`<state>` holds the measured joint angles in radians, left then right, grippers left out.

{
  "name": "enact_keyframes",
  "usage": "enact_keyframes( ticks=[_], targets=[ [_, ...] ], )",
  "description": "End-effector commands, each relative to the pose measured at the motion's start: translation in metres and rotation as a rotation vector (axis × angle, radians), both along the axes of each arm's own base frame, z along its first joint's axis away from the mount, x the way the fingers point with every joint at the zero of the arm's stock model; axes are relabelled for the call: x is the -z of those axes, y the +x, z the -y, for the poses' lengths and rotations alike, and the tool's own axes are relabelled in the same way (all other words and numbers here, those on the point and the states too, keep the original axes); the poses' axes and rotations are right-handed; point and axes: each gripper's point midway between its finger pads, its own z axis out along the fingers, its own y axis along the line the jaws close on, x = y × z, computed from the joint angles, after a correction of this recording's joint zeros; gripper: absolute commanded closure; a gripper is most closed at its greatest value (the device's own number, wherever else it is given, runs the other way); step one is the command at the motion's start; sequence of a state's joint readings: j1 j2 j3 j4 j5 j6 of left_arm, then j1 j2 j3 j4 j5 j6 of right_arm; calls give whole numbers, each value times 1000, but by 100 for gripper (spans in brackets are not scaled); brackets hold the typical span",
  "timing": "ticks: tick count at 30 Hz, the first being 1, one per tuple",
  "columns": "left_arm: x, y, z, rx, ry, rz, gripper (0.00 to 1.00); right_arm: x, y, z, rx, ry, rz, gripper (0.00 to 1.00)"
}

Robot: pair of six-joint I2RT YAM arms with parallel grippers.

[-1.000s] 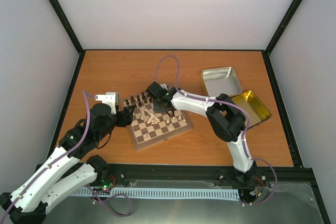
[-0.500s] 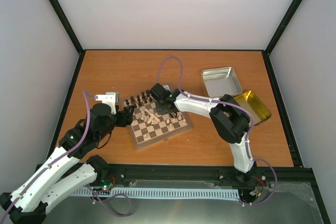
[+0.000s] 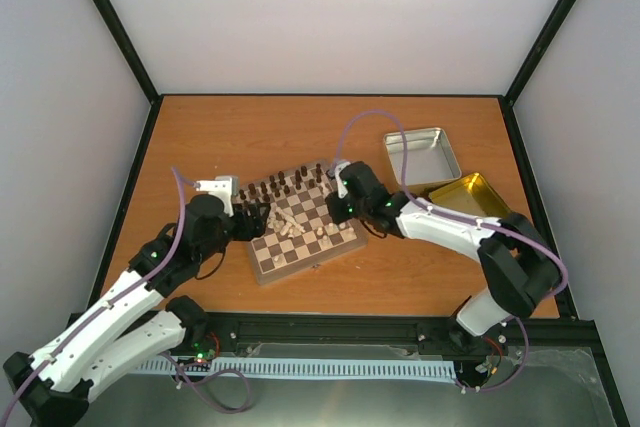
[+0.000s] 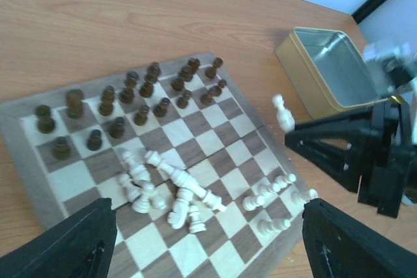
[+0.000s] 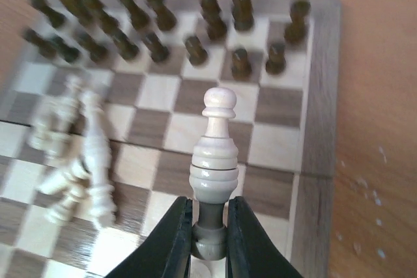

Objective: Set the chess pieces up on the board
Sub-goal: Pick up the chess piece from the chessboard.

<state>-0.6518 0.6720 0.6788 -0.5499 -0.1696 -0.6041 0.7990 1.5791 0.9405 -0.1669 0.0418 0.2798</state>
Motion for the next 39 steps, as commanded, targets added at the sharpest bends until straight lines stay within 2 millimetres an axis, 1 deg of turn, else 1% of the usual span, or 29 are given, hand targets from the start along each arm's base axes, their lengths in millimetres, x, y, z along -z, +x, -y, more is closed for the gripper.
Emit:
enact_keyframes(
  ticks=[1,4,8,10,13,15,17,21,23,25,27,30,32,35,36,39],
  targets=[
    [-24,6,32,69,-216,28,21,-59,-6,-30,-232,228,132,93],
    [-46,7,47,122,-304,62,17,-73,-27,-39,-370,283,143,93],
    [-77,6,69,219,-420,104,7,-88,-49,-44,-493,343,162,93],
    [-82,6,80,274,-452,98,5,-96,-60,-45,-546,372,171,94],
    [-78,10,90,318,-462,47,6,-106,-76,-46,-622,414,171,94],
    [-73,12,95,341,-464,16,10,-111,-87,-47,-679,439,166,94],
    [-72,11,101,376,-468,-8,18,-114,-96,-47,-722,454,154,94],
    [-74,5,109,426,-489,-42,42,-117,-109,-46,-785,471,135,94],
    [-73,3,108,425,-495,-60,53,-118,-110,-46,-788,470,141,94],
    [-72,0,108,423,-501,-77,56,-121,-108,-45,-780,469,153,94],
    [-61,-3,103,402,-500,-103,55,-125,-106,-44,-766,475,173,94],
    [-53,-4,98,373,-489,-114,55,-128,-103,-45,-752,479,188,94],
    [-54,-5,97,374,-487,-111,58,-130,-102,-45,-746,484,196,94],
    [-58,-5,96,376,-487,-102,69,-132,-101,-45,-744,486,199,94],
    [-59,-5,97,378,-487,-103,71,-131,-101,-45,-742,485,199,94],
    [-56,-4,95,369,-475,-107,72,-132,-99,-45,-734,484,203,94]
  ],
)
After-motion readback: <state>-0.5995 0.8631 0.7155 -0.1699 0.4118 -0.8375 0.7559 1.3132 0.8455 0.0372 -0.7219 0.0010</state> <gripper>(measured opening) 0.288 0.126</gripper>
